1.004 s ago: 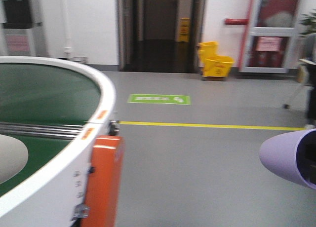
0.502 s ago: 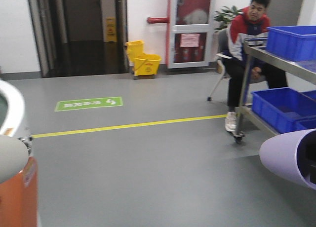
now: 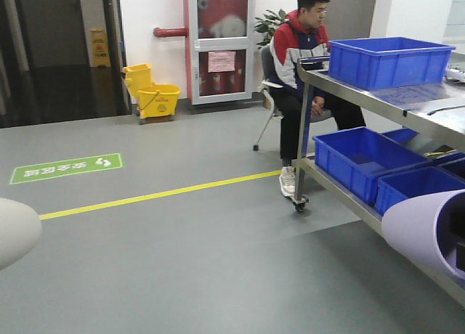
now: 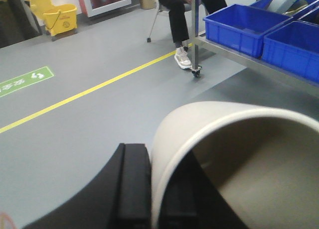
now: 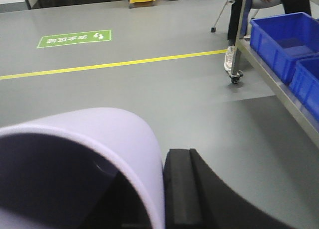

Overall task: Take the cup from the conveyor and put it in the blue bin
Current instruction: 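Carry both cups while the base drives to the blue bins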

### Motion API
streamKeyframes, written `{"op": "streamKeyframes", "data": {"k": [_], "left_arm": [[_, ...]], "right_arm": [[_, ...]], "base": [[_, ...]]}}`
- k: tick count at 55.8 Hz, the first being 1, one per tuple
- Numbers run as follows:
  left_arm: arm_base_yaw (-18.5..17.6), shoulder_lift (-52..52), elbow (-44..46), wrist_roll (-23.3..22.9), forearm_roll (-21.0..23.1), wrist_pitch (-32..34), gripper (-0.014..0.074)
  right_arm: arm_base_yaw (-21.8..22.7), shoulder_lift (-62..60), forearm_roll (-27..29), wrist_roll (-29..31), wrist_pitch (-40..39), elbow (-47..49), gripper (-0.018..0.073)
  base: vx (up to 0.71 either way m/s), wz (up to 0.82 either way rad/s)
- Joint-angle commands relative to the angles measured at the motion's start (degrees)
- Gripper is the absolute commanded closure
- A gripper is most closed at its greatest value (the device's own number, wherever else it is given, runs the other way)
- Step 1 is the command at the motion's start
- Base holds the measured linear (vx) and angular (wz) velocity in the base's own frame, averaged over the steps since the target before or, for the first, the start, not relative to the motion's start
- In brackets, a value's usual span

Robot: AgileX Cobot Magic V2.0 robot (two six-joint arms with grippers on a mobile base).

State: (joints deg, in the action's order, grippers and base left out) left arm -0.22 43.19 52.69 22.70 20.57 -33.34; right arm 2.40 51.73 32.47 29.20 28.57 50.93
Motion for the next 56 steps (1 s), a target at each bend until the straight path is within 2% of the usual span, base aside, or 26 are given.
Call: {"op": "streamKeyframes", "data": {"k": [1, 56], "left_arm": [[-0.4, -0.1, 1.37, -0.02, 1.47, 4.52, 0.06], [-0.4, -0.1, 1.37, -0.02, 1.47, 4.52, 0.06]], "right_arm": [[0.14, -0.41, 1.33, 0.54, -4.24, 1.77, 0.0569], [0.14, -0.41, 1.33, 0.49, -4.24, 1.77, 0.0569]], "base": [[0.27, -0.19], [0.36, -0.13]]}}
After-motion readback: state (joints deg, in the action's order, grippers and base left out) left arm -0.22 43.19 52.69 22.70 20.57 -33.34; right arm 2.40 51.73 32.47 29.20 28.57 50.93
